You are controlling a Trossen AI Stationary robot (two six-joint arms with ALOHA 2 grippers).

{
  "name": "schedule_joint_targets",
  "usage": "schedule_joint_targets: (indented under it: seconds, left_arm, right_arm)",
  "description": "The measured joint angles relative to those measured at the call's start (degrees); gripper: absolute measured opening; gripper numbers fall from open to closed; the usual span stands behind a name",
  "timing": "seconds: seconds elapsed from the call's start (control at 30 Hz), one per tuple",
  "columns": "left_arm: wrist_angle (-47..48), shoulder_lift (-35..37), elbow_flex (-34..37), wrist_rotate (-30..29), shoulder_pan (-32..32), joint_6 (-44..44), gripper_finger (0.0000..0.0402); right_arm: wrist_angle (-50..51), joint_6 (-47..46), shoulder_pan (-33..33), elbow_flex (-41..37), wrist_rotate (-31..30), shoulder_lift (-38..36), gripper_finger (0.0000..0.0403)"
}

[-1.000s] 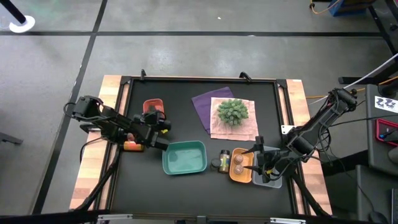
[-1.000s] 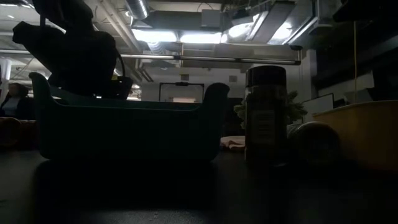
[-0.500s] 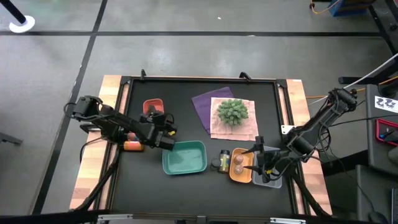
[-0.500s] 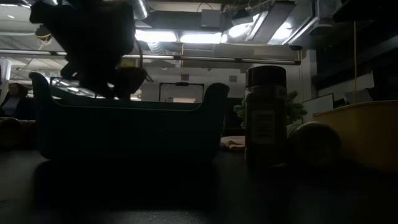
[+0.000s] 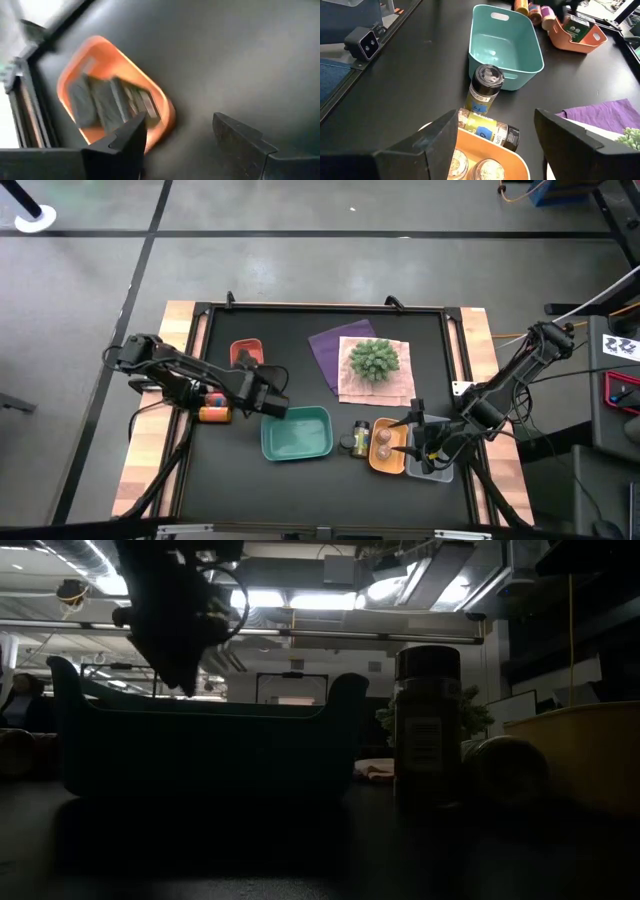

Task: Sort spices by type
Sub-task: Put the yellow seasoning bottle into the blue bin

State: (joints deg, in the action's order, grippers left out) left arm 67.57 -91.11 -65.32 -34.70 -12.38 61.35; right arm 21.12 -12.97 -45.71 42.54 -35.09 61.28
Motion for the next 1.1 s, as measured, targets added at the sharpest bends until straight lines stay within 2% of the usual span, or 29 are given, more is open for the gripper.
schedule_joint_targets:
  seconds: [0.17, 0.23, 0.3, 0.5, 0.77, 0.97, 1.1]
  left_arm:
    - [5.07, 0.0, -1.99, 17.28, -0.03, -10.55, 0.021]
    - [7.81, 0.0, -1.99, 23.54, -0.33, -12.09, 0.021]
    - [11.86, 0.0, -1.99, 27.08, -1.0, -12.01, 0.021]
    - [22.42, 0.0, -1.99, 28.96, -5.55, -10.76, 0.021]
    - [21.55, 0.0, -1.1, 29.86, -12.62, -15.16, 0.021]
    - [20.35, 0.0, 3.97, 37.39, -16.23, -9.82, 0.021]
    - [19.7, 0.0, 6.42, 38.16, -18.06, -7.51, 0.021]
  right_arm:
    - [0.02, 0.0, 0.0, 0.0, 0.0, 0.0, 0.026]
    - [0.02, 0.0, 0.01, 0.0, 0.02, 0.0, 0.026]
    - [0.02, 0.0, 0.0, 0.0, 0.01, 0.02, 0.026]
    - [0.04, 0.0, 0.0, 0.0, 0.04, 0.0, 0.026]
    - [0.02, 0.0, 0.0, 0.0, 0.17, 0.02, 0.026]
    - [0.03, 0.0, 0.0, 0.02, 0.17, 0.02, 0.026]
    - [0.02, 0.0, 0.0, 0.02, 0.17, 0.02, 0.026]
